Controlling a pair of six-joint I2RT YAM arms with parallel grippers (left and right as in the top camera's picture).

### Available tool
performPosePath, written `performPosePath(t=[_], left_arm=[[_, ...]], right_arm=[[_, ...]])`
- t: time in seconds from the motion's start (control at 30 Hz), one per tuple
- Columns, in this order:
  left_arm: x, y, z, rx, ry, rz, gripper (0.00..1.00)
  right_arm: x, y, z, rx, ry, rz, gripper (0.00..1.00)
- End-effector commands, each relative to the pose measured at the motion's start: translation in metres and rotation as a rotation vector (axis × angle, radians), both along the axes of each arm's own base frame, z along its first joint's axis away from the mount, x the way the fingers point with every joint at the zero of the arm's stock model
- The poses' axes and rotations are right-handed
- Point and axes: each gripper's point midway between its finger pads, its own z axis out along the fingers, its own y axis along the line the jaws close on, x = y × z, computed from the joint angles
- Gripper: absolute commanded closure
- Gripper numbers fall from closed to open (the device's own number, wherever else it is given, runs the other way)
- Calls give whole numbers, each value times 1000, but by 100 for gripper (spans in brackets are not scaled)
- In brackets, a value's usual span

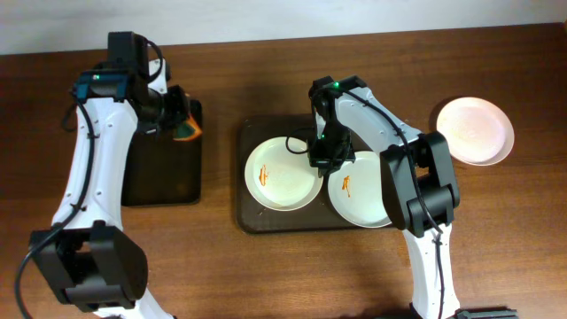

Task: Clean dirty plates on tray and stack at the side
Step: 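Scrub the left plate with the sponge in the left gripper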

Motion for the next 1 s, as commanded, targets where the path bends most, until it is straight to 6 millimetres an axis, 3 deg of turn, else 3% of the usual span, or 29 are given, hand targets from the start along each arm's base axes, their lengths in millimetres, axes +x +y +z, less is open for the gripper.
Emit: performPosePath(t=[0.0,0.13,0.3,0.4,0.73,0.87,0.97], left_arm=[[-22,-51,-26,-152,97,-117,100],[-33,-103,-55,-148,126,-238,100],[-48,-153,-88,-151,179,-300,100],[-49,-172,-102,-157,194,-306,100],[-56,-180,-160,-142,323,-243,100],[-64,-199,-169,-210,360,-278,100],[-60,-179,-179,-67,338,-248,100]], right_arm=[[-4,-3,-9,-37,4,24,96],[-2,-2,-10,-34,-2,24,96],[-2,-2,-10,-34,-2,24,96],[-2,-2,-10,-33,-6,23,96],[-2,-2,-10,-40,-1,-2,96],[-1,-2,-10,-40,-2,-2,96],[-1,-2,-10,-40,-2,-2,96]])
